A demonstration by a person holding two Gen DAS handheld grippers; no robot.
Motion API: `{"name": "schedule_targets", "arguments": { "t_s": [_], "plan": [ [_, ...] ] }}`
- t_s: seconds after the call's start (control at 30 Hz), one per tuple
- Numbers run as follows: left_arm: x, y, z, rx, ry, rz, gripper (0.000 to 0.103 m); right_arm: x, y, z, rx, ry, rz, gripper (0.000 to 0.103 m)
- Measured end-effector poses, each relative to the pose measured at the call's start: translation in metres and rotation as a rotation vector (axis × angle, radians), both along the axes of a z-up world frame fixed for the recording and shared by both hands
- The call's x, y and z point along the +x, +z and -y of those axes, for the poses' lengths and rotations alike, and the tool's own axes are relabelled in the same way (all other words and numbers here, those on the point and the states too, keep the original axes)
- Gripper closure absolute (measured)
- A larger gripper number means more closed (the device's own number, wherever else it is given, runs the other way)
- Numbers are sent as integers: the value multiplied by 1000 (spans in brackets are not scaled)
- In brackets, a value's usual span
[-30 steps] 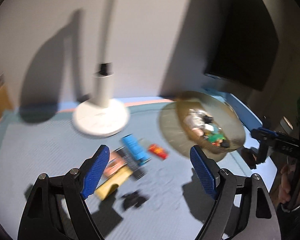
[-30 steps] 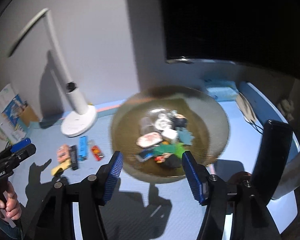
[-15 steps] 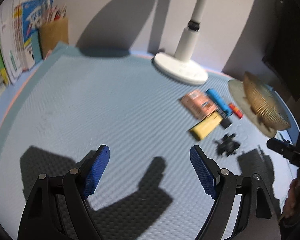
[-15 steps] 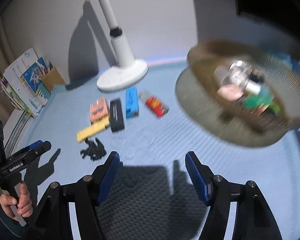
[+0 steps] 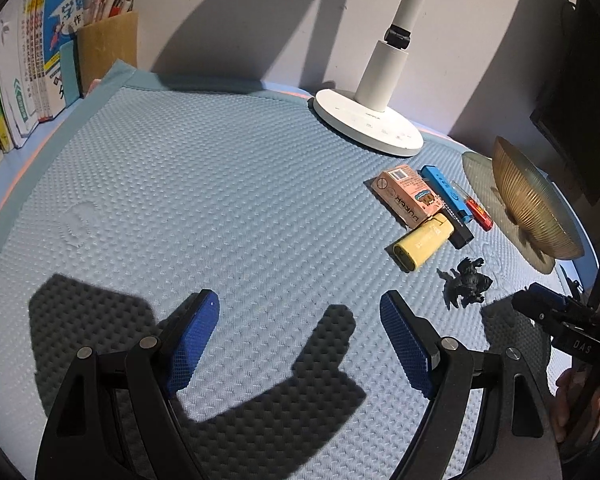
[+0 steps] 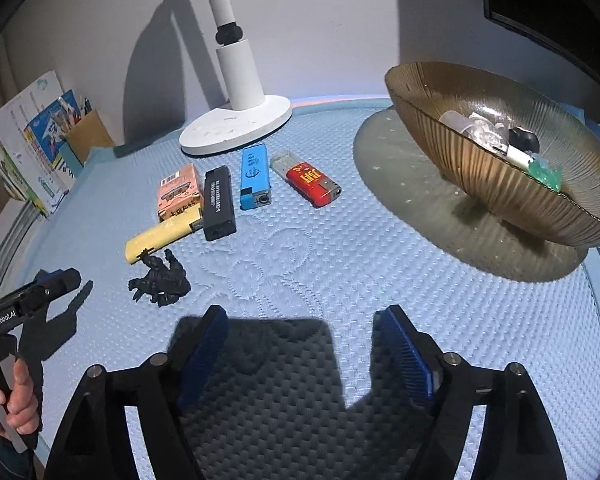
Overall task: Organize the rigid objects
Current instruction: 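Move both open grippers back toward the remaining objects, then grasp the pink box with left gripper while right gripper grasps the red lighter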
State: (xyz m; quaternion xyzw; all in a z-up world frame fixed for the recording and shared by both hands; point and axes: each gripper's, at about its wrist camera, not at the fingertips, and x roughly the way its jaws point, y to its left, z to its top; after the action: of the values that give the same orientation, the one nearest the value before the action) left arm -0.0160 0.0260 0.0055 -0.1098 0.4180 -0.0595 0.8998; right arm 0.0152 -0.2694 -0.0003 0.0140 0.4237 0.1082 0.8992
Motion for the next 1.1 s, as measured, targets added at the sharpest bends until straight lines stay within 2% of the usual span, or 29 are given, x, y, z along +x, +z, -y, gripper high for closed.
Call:
{"name": "schedule_targets", "arguments": {
  "t_s": [0.2,0.27,0.37,0.43,0.5,0.57,0.63,0.7,0.8,0.9,0.93,1.1],
  "plan": [
    [1,1,2,15,7,-9,22,4,-1,4,25,-2,-16,23],
    [6,4,7,39,-7,-23,22,7,0,7,42,-1,-62,23],
    [16,19,19,-8,-52,-21,22,13,13,3,58,26,-157,23],
    [30,30,30,-33,-74,-24,22,20,27,-3,32,33,-135,23],
    [50,37,47,-39,-89,-38,22,34,36,-9,-61,11,-79,23],
    [67,39,66,-31,-98,-28,22,50,34,-15,-135,-10,-66,23],
    [83,33,81,-10,-82,-47,22,68,24,-18,-134,-3,-85,27],
    [98,25,90,-15,-67,-78,22,81,15,-20,-109,7,-100,38],
    [109,17,100,0,-54,-72,22,95,6,-16,-116,-26,-89,38],
    [116,8,109,60,-62,-80,22,106,5,-13,-107,-27,-67,38],
    [117,6,108,69,-59,-80,25,111,5,-15,-122,-21,-61,38],
    [113,8,86,80,-44,-69,28,120,3,-25,-165,14,-21,38]
  ]
}}
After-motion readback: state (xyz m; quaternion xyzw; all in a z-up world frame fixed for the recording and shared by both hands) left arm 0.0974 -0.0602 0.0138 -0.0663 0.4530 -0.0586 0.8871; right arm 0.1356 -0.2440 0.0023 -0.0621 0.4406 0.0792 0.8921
